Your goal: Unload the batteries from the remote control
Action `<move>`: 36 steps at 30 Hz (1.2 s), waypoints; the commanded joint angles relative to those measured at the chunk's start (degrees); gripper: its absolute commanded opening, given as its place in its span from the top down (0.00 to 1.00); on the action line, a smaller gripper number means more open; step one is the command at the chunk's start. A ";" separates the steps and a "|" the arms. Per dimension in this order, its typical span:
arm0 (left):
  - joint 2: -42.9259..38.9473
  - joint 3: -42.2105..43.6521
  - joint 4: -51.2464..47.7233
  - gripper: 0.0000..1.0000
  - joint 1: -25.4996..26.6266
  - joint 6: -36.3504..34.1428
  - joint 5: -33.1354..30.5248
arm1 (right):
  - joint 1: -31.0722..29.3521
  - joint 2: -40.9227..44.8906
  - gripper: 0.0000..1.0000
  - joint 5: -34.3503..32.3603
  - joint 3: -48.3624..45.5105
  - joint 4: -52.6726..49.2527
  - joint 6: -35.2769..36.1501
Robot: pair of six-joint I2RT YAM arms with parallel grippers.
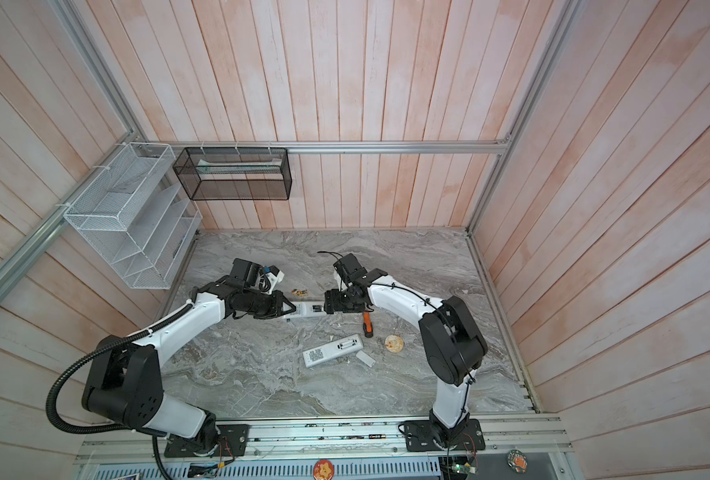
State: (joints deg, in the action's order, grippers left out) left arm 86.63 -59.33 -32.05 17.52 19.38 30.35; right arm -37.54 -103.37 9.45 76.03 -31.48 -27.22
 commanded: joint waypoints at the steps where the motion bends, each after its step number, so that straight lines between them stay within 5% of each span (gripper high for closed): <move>1: -0.40 -0.35 -8.18 1.00 -0.38 -2.65 -10.48 | 1.31 3.72 0.23 -8.96 -2.29 -7.87 0.68; 6: -0.59 0.06 -6.64 0.99 -0.46 -2.67 -7.90 | 2.35 11.03 0.18 -5.60 -4.18 -6.98 1.11; 11: -1.83 2.15 -1.05 0.98 -2.35 -1.44 1.77 | 2.83 16.76 0.05 11.49 -9.58 6.57 6.16; 13: -2.65 2.72 0.85 0.98 -3.32 -1.61 6.51 | 2.85 17.85 0.02 13.64 -10.76 9.15 9.09; 19: -1.57 3.22 2.28 0.97 -5.55 -2.10 19.22 | 2.71 24.45 0.02 11.82 -17.19 17.98 15.25; 27: 5.29 8.16 3.04 0.96 -5.65 0.17 21.28 | 3.24 31.39 0.02 3.52 -21.23 21.56 18.78; 36: 4.41 13.60 5.87 0.67 -5.74 2.97 18.67 | 7.57 25.16 0.02 -0.30 -17.15 9.17 12.22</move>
State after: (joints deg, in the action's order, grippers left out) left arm 91.09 -47.27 -25.69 11.90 21.89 52.07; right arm -32.12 -75.77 12.10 56.29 -15.49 -11.77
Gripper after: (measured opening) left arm 0.313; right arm 0.981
